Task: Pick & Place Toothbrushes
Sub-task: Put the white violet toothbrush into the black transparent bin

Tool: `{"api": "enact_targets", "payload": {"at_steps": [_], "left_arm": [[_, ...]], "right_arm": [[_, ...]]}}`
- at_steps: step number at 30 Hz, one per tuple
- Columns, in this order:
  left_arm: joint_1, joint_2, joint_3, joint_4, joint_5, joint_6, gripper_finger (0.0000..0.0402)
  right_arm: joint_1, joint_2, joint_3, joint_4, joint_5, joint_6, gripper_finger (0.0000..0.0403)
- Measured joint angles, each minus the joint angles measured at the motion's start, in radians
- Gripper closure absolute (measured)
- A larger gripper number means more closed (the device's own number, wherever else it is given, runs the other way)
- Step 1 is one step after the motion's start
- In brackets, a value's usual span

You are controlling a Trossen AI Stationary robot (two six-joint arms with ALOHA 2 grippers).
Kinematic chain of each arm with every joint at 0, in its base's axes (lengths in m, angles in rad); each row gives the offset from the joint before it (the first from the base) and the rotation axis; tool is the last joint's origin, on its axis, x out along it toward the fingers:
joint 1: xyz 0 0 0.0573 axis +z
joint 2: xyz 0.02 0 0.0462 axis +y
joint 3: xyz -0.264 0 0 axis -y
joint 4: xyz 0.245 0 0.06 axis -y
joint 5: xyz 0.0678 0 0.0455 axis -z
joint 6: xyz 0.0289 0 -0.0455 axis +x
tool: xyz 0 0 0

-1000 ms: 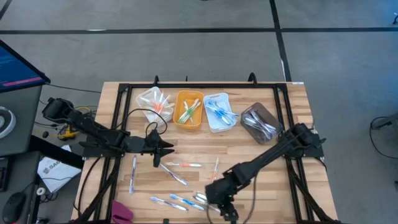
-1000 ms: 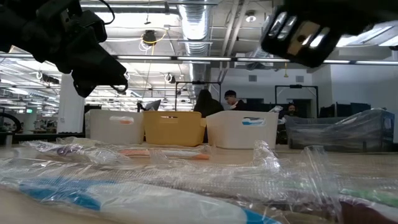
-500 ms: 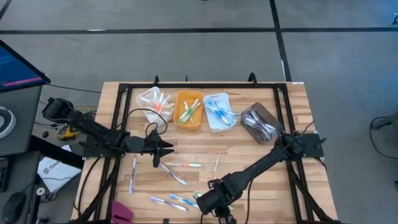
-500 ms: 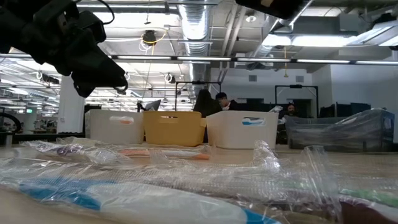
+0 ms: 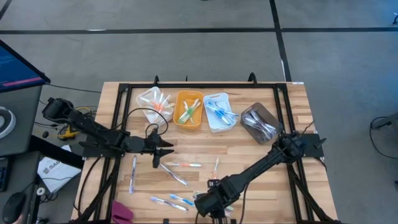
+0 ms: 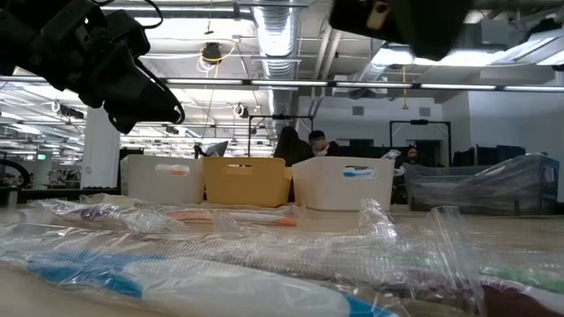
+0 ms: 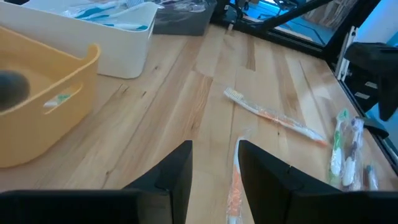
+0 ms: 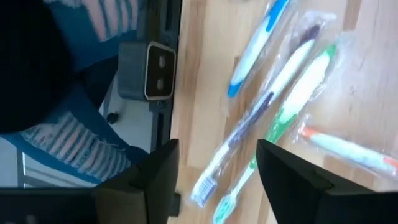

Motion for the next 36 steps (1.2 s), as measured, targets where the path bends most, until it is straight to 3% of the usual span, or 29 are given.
{"api": "enact_targets", "payload": {"at_steps": [6, 15, 27, 32, 36], "left_arm": [[-0.001, 0.0, 0.0, 0.006, 0.0, -0.077, 0.0279], [-0.031, 0.0, -0.007, 0.006, 0.0, -0.173, 0.0279], [-0.163, 0.0, -0.006, 0.046, -0.002, -0.257, 0.0279], [-0.229, 0.0, -0.006, 0.05, -0.067, -0.266, 0.0279], [-0.273, 0.0, -0.006, 0.051, -0.129, -0.266, 0.0279]], "right_arm": [[-0.02, 0.033, -0.002, 0.048, 0.025, 0.067, 0.0185], [0.015, 0.112, -0.007, 0.046, 0.023, 0.115, 0.0215], [0.005, 0.195, -0.001, 0.018, 0.043, 0.19, 0.0237], [0.0, 0.198, -0.002, 0.008, 0.046, 0.179, 0.0248], [-0.007, 0.197, -0.003, -0.013, 0.052, 0.179, 0.0284]]}}
